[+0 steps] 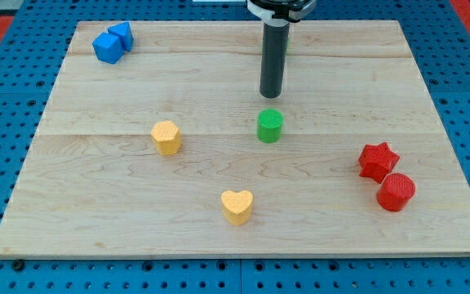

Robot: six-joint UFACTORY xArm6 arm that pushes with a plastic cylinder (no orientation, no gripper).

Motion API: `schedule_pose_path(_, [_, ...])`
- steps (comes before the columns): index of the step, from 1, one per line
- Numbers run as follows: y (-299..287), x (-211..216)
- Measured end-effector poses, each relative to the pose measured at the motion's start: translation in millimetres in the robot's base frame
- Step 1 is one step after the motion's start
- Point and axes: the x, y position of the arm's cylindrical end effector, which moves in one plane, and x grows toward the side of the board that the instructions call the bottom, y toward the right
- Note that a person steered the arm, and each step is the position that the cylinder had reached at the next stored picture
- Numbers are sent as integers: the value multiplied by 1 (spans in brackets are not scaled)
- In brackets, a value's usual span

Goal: Put the green star at the center left of the board

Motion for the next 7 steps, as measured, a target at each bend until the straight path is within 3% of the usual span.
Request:
schedule_pose_path(5, [-4, 0])
schedule_pose_path(6, [36, -13])
schedule_pose_path(7, [58, -53])
